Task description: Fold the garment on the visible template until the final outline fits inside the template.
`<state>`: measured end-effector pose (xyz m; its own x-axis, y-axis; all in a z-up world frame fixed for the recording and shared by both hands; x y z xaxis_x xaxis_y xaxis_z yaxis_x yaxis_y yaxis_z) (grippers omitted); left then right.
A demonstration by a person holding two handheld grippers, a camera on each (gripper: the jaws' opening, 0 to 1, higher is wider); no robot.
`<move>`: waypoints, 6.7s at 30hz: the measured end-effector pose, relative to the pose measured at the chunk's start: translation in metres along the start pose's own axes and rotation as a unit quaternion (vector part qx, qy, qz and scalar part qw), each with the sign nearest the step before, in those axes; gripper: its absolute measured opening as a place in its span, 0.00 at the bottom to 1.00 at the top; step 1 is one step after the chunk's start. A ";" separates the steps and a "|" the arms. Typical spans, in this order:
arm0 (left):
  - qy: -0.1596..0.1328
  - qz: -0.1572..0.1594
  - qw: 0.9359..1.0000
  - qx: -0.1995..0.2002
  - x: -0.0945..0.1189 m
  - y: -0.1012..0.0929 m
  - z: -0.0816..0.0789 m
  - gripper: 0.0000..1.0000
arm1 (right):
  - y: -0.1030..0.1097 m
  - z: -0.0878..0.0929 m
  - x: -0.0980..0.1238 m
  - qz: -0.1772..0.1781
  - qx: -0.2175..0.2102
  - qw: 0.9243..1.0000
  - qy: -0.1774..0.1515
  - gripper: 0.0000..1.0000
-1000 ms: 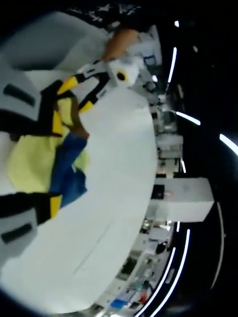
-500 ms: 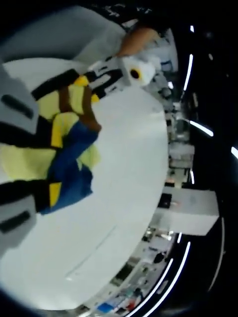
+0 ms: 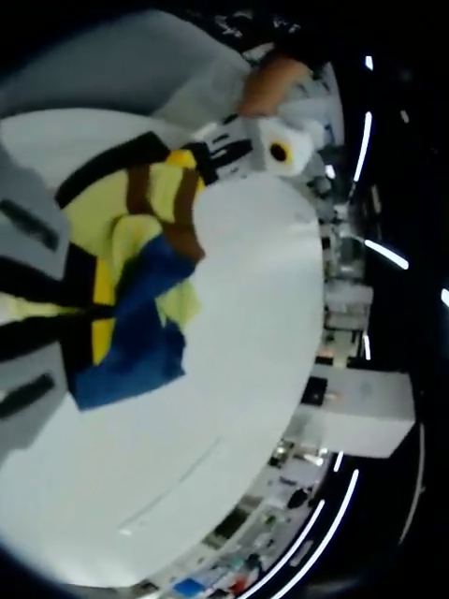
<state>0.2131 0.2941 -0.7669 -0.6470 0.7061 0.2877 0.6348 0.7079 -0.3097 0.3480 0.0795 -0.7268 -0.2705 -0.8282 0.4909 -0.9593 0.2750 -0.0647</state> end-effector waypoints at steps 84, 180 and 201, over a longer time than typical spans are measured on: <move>-0.053 -0.197 0.979 0.019 -0.156 0.176 -0.139 0.01 | -0.127 0.015 0.006 0.300 -0.249 0.916 -0.100 0.00; 0.006 -0.174 0.984 0.026 -0.030 0.085 -0.026 0.22 | 0.010 0.066 0.009 0.288 -0.298 0.908 -0.053 0.19; 0.021 -0.204 0.978 -0.018 -0.016 0.093 -0.040 0.00 | 0.005 0.055 0.024 0.312 -0.258 0.911 -0.075 0.00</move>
<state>0.2996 0.3489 -0.7641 -0.8329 0.3632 0.4176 0.3409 0.9311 -0.1298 0.3318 0.0344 -0.7629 -0.7951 -0.4790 0.3719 -0.4592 0.8761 0.1465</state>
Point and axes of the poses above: the point that each gripper's makers call its tool centre point, and the gripper's own axes: x roughly backward along the fingers, y roughly to its left, z roughly out of its underside, the point moved 10 cm from there along x, roughly backward along the fingers, and after that the axes turned 11 degrees about -y, right-handed, at the moved point
